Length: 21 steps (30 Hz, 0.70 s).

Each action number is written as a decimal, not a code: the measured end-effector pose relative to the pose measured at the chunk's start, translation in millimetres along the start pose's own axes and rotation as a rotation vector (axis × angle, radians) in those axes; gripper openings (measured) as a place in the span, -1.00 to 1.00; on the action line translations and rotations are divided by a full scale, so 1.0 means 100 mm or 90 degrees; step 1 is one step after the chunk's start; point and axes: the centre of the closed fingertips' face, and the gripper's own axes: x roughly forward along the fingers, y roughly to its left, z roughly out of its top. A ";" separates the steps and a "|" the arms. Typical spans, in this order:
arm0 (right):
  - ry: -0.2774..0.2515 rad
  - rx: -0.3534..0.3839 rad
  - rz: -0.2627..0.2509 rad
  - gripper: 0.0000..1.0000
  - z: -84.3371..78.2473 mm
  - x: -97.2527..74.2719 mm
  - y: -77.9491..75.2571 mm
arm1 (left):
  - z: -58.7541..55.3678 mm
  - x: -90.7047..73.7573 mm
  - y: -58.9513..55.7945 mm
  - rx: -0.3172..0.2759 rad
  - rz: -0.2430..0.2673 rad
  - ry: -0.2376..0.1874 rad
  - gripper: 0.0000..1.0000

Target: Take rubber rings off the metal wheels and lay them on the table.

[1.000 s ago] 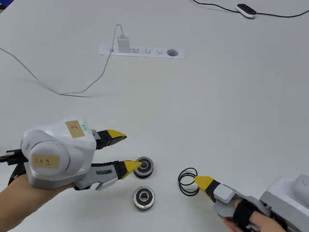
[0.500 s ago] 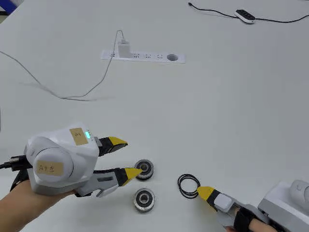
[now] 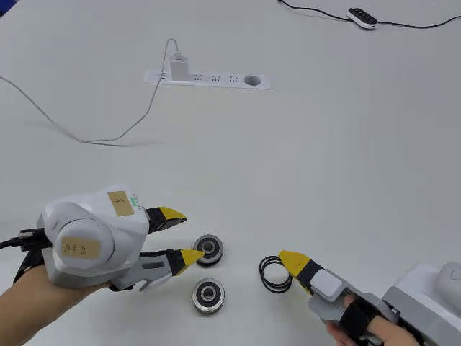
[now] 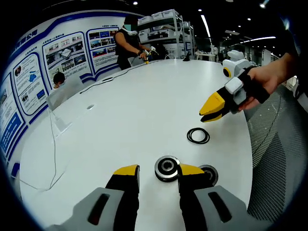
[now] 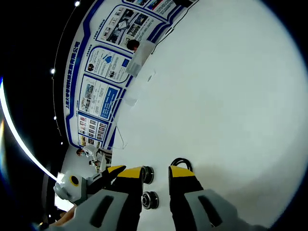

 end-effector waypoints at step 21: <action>0.027 -0.017 0.028 -0.49 -0.10 0.11 0.11 | -0.09 0.20 -0.09 0.016 -0.042 0.030 -0.56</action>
